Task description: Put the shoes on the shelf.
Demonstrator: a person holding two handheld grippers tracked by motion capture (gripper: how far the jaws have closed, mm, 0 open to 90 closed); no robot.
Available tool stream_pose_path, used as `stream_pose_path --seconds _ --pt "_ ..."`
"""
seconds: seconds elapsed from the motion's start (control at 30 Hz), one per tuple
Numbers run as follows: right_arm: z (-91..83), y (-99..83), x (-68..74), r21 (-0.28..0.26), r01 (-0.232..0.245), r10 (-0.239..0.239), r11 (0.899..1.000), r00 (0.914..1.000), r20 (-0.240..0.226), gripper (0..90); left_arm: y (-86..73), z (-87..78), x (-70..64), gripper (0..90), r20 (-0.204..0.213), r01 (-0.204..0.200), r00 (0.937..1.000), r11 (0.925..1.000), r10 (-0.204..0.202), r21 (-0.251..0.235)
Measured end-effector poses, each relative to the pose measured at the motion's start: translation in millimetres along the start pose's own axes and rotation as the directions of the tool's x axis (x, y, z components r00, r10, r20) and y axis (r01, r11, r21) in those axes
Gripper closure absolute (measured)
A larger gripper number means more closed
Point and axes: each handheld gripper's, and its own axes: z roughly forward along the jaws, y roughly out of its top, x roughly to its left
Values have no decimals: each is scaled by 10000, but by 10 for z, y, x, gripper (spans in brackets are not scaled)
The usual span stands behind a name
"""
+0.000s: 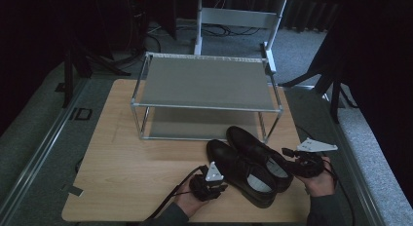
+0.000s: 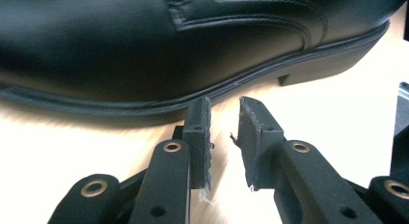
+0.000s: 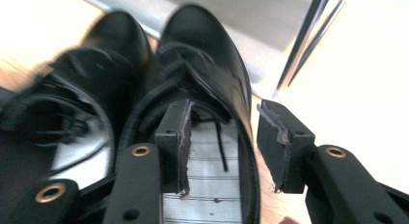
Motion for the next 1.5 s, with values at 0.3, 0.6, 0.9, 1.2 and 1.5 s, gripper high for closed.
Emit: stream_pose_path --seconds 0.3,0.6,0.9,1.2,1.5 --pt "-142 14 99 323 -199 197 9993 9998 59 574 -65 -120 127 729 -341 443 9984 9988 -450 -191" --pt "-138 2 203 1217 -102 171 9925 9983 -561 710 -88 -147 159 717 -459 532 9975 9984 -541 -199" --pt "-86 15 376 1702 163 8 9853 9950 -1003 612 -80 -125 150 708 -390 571 9975 9980 -581 -270" --pt "88 -11 438 2999 380 -204 9532 9979 -617 510 -67 -73 112 707 -244 513 9984 9985 -518 -192" --pt "119 8 455 3930 433 -205 9185 9979 -620 524 22 74 32 710 288 344 9990 9993 -341 -118"
